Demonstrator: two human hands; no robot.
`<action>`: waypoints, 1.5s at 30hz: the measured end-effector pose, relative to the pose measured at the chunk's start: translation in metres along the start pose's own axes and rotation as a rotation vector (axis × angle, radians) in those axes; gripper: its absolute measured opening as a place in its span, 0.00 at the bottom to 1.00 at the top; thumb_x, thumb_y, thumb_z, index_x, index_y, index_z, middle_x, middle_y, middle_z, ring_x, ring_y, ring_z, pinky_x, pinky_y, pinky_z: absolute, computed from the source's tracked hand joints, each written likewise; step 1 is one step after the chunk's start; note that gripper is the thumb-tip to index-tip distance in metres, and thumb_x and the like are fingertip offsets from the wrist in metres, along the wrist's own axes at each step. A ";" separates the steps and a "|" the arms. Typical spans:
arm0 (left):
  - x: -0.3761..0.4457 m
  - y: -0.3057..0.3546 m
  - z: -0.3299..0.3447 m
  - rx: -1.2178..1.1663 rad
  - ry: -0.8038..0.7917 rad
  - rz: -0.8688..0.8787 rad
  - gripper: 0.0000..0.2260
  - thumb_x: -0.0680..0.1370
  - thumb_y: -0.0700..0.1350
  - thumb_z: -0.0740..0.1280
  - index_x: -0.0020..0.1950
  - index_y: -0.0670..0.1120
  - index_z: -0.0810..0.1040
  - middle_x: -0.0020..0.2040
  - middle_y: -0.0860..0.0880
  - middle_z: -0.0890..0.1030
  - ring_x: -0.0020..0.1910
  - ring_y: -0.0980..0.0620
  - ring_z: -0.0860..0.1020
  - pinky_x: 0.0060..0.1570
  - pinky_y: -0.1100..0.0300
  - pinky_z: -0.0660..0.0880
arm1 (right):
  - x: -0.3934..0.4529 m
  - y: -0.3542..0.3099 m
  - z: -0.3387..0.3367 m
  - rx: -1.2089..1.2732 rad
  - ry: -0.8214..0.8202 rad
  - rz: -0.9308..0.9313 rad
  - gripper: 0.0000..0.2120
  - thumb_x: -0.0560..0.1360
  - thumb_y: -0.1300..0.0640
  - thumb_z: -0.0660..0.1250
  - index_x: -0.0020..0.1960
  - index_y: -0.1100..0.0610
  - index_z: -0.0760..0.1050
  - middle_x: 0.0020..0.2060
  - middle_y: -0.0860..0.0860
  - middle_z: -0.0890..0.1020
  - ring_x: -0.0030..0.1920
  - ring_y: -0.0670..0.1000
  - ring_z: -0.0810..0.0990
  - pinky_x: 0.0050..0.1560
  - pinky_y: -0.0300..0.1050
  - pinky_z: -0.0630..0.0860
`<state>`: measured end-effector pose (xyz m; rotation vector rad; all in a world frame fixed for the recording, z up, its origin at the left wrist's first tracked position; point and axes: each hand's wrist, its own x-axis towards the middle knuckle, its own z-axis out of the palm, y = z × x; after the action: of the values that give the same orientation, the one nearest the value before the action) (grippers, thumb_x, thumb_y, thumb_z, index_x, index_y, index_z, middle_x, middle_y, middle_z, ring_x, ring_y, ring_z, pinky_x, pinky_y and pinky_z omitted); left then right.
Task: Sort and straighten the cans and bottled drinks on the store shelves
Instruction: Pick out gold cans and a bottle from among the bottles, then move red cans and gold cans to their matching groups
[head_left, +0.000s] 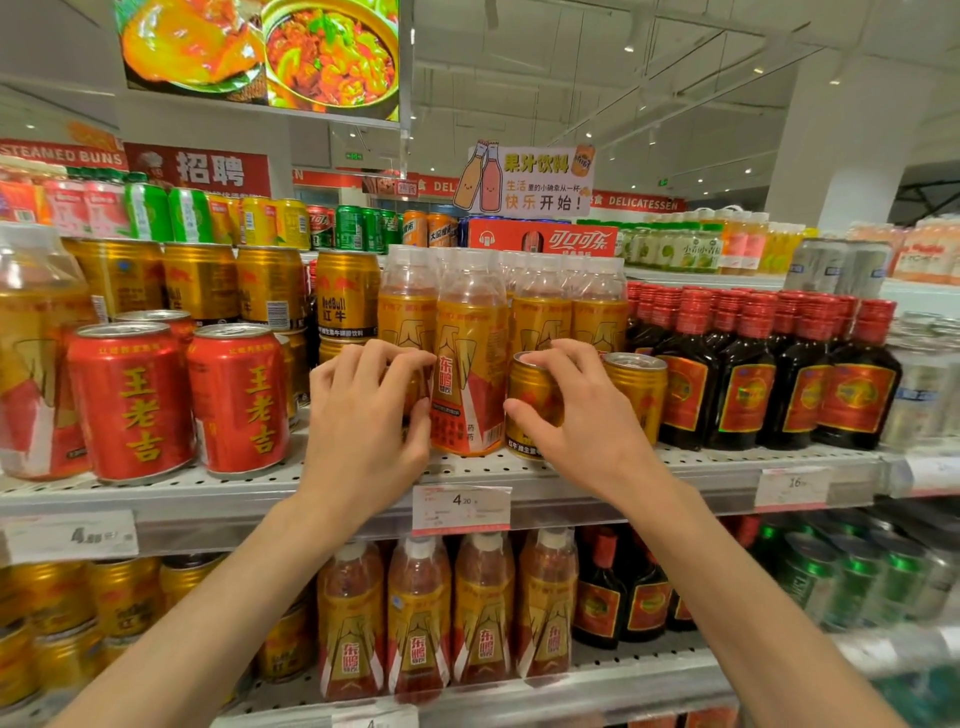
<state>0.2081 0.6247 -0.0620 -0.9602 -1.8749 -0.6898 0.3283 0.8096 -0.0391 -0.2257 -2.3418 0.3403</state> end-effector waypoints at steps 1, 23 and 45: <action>0.000 0.000 0.000 -0.002 0.000 0.000 0.16 0.75 0.45 0.68 0.63 0.48 0.77 0.56 0.50 0.77 0.59 0.49 0.71 0.59 0.51 0.64 | -0.002 0.000 0.002 0.023 -0.008 0.019 0.24 0.77 0.44 0.69 0.70 0.45 0.69 0.72 0.49 0.65 0.67 0.53 0.73 0.66 0.55 0.74; -0.068 0.015 -0.060 -0.523 -0.057 -0.474 0.22 0.79 0.47 0.70 0.72 0.58 0.70 0.65 0.59 0.75 0.65 0.63 0.74 0.63 0.60 0.75 | -0.058 -0.017 -0.005 0.651 0.049 0.095 0.35 0.72 0.43 0.74 0.74 0.35 0.61 0.62 0.27 0.68 0.59 0.27 0.71 0.51 0.24 0.68; -0.169 -0.111 -0.136 -0.685 -0.044 -0.729 0.15 0.78 0.43 0.71 0.62 0.56 0.77 0.55 0.57 0.82 0.54 0.62 0.80 0.51 0.74 0.74 | -0.128 -0.124 0.081 0.526 0.111 0.259 0.34 0.70 0.42 0.72 0.73 0.37 0.65 0.67 0.37 0.69 0.64 0.28 0.66 0.54 0.29 0.67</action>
<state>0.2288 0.4027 -0.1605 -0.6549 -2.0604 -1.8392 0.3541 0.6437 -0.1408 -0.2809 -2.0319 1.0224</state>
